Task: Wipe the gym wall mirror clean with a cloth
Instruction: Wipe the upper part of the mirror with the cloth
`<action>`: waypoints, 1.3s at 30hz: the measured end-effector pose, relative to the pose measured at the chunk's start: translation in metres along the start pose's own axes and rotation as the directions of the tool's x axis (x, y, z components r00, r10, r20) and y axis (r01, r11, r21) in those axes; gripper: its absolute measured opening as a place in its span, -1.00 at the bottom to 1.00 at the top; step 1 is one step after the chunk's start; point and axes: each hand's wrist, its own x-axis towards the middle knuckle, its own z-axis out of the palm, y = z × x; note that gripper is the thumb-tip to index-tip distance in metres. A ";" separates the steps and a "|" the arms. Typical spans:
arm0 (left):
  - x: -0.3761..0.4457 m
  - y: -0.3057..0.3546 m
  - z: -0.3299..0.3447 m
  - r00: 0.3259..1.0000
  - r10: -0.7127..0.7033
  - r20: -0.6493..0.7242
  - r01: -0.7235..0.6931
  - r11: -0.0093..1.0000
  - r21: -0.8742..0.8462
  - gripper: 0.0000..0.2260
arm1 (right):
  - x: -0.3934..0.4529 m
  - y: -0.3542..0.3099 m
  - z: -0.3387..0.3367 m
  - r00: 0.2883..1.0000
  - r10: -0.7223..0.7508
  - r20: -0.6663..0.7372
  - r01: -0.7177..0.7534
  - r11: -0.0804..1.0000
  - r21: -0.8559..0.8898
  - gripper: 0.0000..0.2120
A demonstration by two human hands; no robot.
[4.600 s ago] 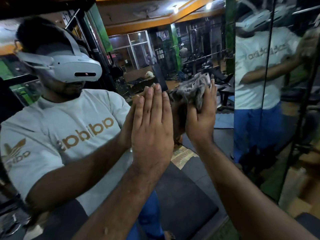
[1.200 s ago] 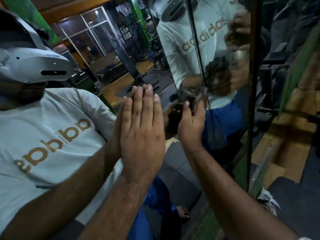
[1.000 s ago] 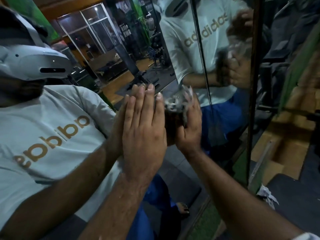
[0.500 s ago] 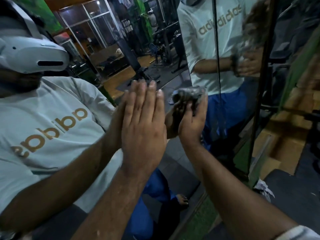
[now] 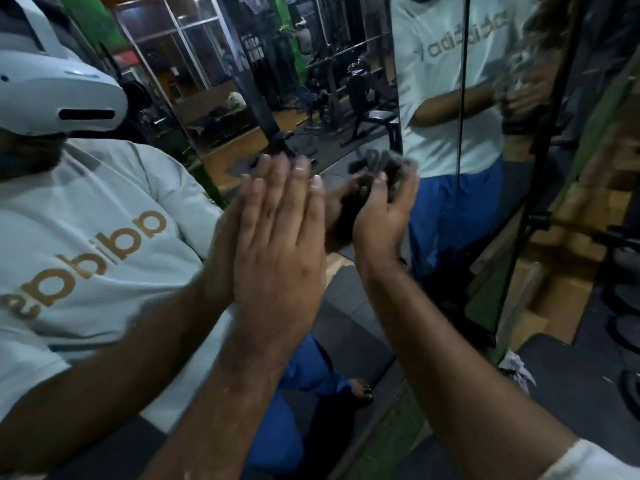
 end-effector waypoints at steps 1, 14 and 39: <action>-0.005 -0.005 -0.005 0.999 -0.048 -0.002 0.048 0.998 0.039 -0.51 | -0.009 -0.012 0.007 0.997 -0.062 0.053 0.062 0.998 0.000 -0.33; -0.021 -0.015 -0.016 0.998 -0.003 0.069 -0.004 0.994 0.110 -0.45 | -0.058 -0.025 0.011 0.955 -0.229 0.186 0.239 0.970 -0.032 -0.36; -0.073 -0.041 -0.058 0.988 -0.127 0.086 0.104 0.967 0.233 -0.47 | -0.124 -0.023 0.000 0.697 -0.471 0.541 0.600 0.796 -0.079 -0.33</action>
